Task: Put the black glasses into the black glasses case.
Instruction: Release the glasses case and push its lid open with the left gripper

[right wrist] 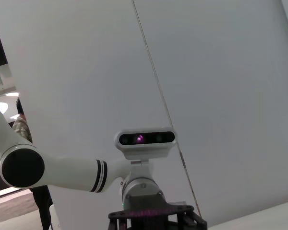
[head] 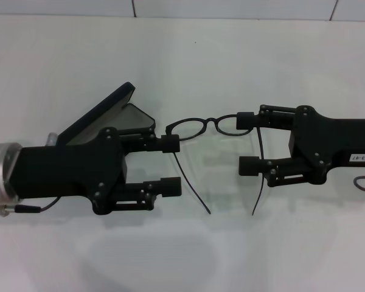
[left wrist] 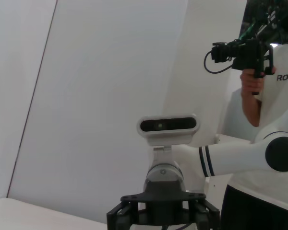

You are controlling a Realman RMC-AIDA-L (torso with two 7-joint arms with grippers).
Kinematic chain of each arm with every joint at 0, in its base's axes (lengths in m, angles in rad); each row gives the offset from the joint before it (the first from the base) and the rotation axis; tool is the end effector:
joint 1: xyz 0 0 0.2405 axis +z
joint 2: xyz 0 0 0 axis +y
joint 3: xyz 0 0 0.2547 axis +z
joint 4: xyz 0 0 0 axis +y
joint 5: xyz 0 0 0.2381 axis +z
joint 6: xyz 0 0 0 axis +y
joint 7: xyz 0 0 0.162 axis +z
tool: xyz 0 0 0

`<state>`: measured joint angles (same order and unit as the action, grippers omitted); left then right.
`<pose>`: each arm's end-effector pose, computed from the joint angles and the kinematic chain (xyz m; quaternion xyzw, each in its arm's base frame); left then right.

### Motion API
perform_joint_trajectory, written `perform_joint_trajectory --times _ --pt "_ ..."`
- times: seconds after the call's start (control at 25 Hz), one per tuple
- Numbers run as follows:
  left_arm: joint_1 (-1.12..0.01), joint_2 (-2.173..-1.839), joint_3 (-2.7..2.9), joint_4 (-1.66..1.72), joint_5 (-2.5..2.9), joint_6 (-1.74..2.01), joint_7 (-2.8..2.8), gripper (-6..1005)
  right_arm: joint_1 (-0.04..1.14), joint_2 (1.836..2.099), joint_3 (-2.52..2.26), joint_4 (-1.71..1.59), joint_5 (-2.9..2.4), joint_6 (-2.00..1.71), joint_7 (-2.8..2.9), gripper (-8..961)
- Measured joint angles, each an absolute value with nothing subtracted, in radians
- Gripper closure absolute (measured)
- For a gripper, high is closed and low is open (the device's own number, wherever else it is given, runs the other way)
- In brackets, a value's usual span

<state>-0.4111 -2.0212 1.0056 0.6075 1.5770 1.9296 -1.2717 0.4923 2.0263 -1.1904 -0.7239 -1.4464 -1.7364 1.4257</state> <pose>-0.2371 0.2866 -0.0012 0.9110 0.1160 0.3948 0.0274 0.1860 0.3297 -0.0160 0.9236 -0.1140 -0.3649 0.0294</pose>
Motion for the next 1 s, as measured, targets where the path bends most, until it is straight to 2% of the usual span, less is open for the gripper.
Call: perform_joint_trajectory --times 0.64,0.76,1.0 --pt "-0.42 -2.031 1.001 0.63 1.579 1.916 -1.308 306 0.477 2.023 -1.176 -0.711 -1.447 -1.735 1.389 115" --pt "-0.423 -2.039 1.0 0.772 1.562 1.915 -1.455 307 0.449 2.019 -1.131 -0.716 -1.447 -1.734 1.38 115" --pt "-0.399 -2.087 1.005 1.216 1.666 1.771 -1.789 307 0.366 2.014 -0.994 -0.722 -1.446 -1.781 1.357 115"
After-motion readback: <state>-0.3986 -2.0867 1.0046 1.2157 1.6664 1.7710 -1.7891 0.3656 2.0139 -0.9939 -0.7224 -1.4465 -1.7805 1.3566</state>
